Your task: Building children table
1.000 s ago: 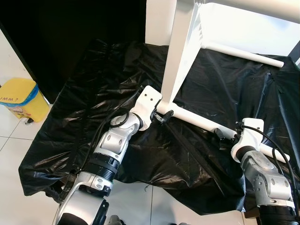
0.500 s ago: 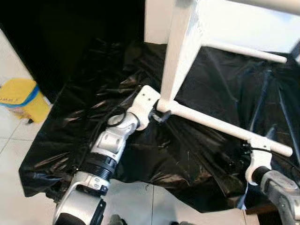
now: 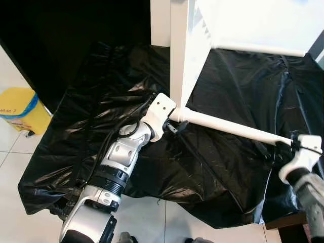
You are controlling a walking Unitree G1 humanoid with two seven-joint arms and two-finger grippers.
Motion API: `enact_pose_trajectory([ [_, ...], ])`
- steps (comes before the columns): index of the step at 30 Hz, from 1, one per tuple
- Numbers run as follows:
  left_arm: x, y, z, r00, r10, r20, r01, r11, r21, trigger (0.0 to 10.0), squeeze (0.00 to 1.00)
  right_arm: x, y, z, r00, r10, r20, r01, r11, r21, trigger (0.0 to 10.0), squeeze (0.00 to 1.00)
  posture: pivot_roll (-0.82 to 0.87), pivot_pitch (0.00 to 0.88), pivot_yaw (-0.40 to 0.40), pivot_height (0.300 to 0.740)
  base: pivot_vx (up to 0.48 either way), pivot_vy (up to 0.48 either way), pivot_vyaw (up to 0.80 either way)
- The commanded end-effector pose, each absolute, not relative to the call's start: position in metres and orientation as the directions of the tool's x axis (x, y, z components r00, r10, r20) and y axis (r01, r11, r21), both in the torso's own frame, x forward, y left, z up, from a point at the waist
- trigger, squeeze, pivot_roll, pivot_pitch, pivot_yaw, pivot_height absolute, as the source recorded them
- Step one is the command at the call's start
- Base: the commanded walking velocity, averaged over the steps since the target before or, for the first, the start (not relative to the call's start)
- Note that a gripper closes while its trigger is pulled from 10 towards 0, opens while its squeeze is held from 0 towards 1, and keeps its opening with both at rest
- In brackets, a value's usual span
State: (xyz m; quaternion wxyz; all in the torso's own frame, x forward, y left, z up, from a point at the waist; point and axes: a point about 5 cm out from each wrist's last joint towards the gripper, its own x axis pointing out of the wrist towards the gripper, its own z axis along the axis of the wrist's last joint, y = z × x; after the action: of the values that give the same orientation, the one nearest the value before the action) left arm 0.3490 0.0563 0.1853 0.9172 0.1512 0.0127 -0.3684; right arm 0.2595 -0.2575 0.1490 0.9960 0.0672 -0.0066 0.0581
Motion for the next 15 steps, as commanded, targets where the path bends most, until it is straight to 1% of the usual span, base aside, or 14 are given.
enact_pose_trajectory([
  [1, 0.351, 0.058, 0.185, 0.739, -0.659, -0.139, 0.669, 0.693, 0.268, 10.0, 0.0, 0.261, -0.25, 0.151, 0.987, 0.148, 0.054, -0.155, 0.973, 0.168, 10.0, 0.0, -0.13, 0.099, -0.028, 0.74, 0.0, 0.0, 0.0],
  [4, 0.354, 0.062, 0.189, 0.759, -0.639, -0.122, 0.647, 0.723, 0.24, 10.0, 0.0, 0.267, -0.241, 0.157, 0.978, 0.182, 0.107, -0.2, 0.96, 0.195, 10.0, 0.0, -0.12, 0.093, -0.03, 0.74, 0.0, 0.0, 0.0],
  [7, 0.355, 0.064, 0.19, 0.764, -0.636, -0.112, 0.643, 0.732, 0.226, 10.0, 0.0, 0.269, -0.237, 0.16, 0.974, 0.192, 0.123, -0.214, 0.956, 0.199, 10.0, 0.0, -0.12, 0.091, -0.032, 0.74, 0.0, 0.0, 0.0],
  [8, 0.356, 0.066, 0.192, 0.774, -0.625, -0.099, 0.631, 0.75, 0.199, 10.0, 1.0, 0.271, -0.234, 0.163, 0.97, 0.199, 0.142, -0.225, 0.953, 0.203, 10.0, 0.0, -0.11, 0.087, -0.033, 0.74, 0.0, 0.0, 0.0],
  [11, 0.356, 0.069, 0.195, 0.783, -0.617, -0.084, 0.621, 0.763, 0.181, 10.0, 1.0, 0.276, -0.229, 0.168, 0.963, 0.203, 0.177, -0.239, 0.947, 0.213, 10.0, 0.0, -0.11, 0.084, -0.033, 0.74, 0.0, 0.0, 0.0],
  [14, 0.36, 0.073, 0.198, 0.818, -0.572, -0.064, 0.572, 0.796, 0.197, 10.0, 1.0, 0.282, -0.229, 0.174, 0.963, 0.162, 0.214, -0.213, 0.946, 0.245, 10.0, 0.0, -0.11, 0.081, -0.034, 0.74, 0.0, 0.0, 0.0],
  [15, 0.36, 0.073, 0.198, 0.818, -0.572, -0.064, 0.572, 0.796, 0.197, 10.0, 1.0, 0.282, -0.229, 0.174, 0.963, 0.162, 0.214, -0.213, 0.946, 0.245, 10.0, 0.0, -0.11, 0.081, -0.034, 0.74, 0.0, 0.0, 0.0],
])
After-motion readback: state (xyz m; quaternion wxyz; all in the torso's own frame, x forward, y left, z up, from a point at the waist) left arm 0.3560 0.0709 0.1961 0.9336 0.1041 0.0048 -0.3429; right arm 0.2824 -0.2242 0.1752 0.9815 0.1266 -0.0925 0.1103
